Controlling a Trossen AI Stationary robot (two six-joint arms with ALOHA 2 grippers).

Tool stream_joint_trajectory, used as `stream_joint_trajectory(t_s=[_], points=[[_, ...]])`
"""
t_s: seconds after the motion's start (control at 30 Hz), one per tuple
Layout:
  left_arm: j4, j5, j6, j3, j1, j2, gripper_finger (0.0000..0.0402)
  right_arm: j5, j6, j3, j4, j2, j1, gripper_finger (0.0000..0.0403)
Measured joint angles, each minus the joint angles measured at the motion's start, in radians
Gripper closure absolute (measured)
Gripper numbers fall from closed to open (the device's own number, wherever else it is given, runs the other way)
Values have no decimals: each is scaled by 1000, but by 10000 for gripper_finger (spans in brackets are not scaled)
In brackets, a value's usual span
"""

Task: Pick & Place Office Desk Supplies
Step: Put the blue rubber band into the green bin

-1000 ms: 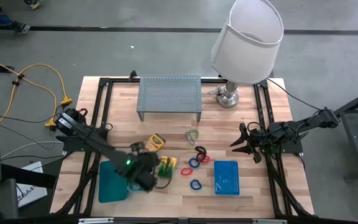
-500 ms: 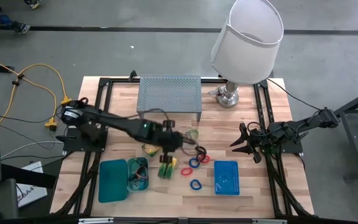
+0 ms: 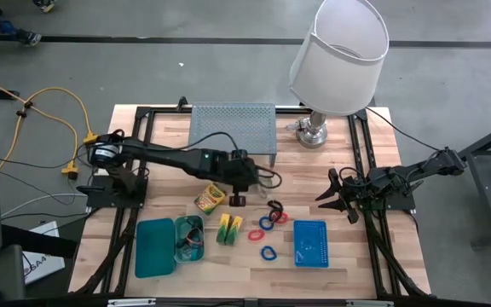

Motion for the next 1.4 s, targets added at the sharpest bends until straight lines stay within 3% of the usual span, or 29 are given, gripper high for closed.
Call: stream_joint_trajectory(t_s=[0.2,0.53,0.73,1.4], points=[[28,-4,48,19,0,67,329,0,0,0,0,0,0,309],[-5,-18,153,196,0,245,329,0,0,0,2,0,0,309],[-6,-16,188,201,0,302,329,1,0,0,5,15,0,309],[-27,136,154,200,14,373,329,0,0,0,7,24,0,309]])
